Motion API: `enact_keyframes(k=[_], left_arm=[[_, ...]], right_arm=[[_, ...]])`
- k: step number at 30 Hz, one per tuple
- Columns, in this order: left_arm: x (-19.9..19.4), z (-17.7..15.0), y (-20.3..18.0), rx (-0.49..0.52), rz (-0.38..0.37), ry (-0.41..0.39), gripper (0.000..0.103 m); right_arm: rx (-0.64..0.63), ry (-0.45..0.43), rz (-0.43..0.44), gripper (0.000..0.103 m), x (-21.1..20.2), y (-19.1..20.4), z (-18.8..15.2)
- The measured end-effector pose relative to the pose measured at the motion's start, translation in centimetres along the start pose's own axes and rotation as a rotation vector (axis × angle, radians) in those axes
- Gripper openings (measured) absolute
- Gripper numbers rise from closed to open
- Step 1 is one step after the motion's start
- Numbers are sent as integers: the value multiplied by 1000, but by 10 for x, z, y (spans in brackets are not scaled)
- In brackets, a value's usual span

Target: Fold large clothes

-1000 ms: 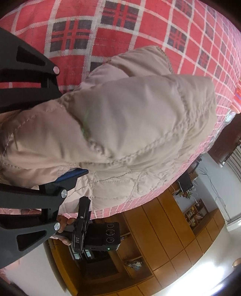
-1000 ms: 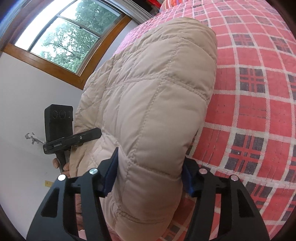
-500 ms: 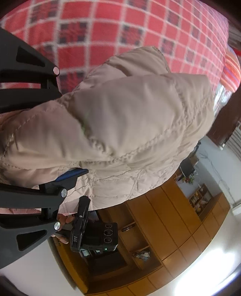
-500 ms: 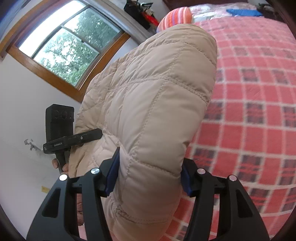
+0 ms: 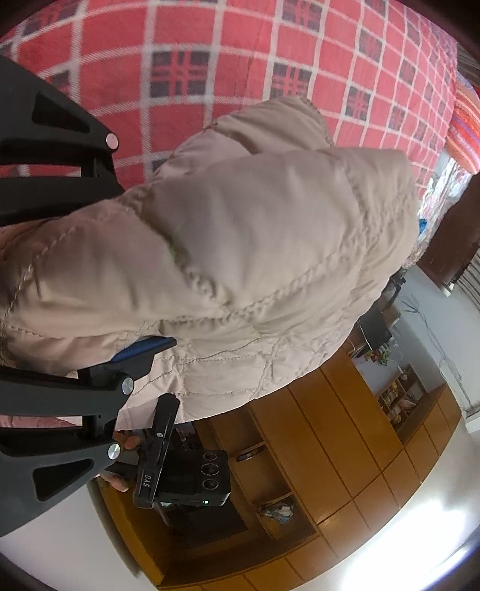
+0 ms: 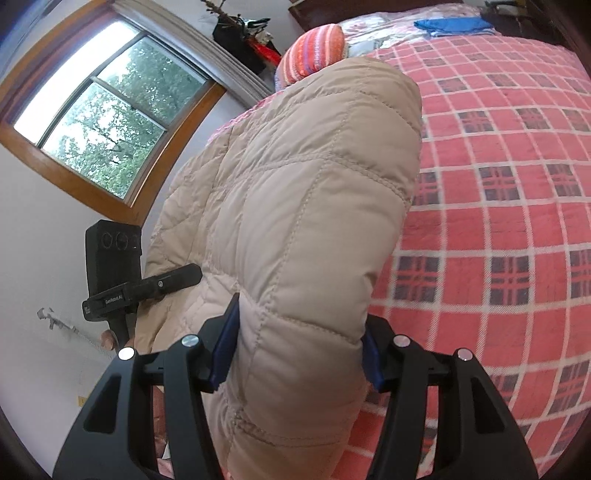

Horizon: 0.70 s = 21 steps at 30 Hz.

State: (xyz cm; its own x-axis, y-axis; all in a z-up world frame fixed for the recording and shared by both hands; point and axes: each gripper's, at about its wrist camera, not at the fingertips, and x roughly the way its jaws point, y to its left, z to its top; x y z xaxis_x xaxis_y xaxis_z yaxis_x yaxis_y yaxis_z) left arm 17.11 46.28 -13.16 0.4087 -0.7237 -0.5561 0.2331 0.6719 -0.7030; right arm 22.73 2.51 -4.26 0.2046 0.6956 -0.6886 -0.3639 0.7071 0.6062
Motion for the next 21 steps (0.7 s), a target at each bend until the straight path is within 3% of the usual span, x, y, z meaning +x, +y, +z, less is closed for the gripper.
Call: enact_keyframes(k=[6, 14, 17, 21], left_arm=[[20, 11, 4, -1, 25, -12, 44], [31, 7, 24, 0, 60, -7, 48], [33, 1, 21, 22, 84, -11, 53], [33, 1, 21, 5, 97, -16, 66]], right_arm=[[28, -7, 14, 56, 11, -33, 20], [76, 17, 43, 58, 38, -64, 21], [68, 11, 40, 60, 40, -68, 16], [79, 8, 34, 74, 42, -70, 14]])
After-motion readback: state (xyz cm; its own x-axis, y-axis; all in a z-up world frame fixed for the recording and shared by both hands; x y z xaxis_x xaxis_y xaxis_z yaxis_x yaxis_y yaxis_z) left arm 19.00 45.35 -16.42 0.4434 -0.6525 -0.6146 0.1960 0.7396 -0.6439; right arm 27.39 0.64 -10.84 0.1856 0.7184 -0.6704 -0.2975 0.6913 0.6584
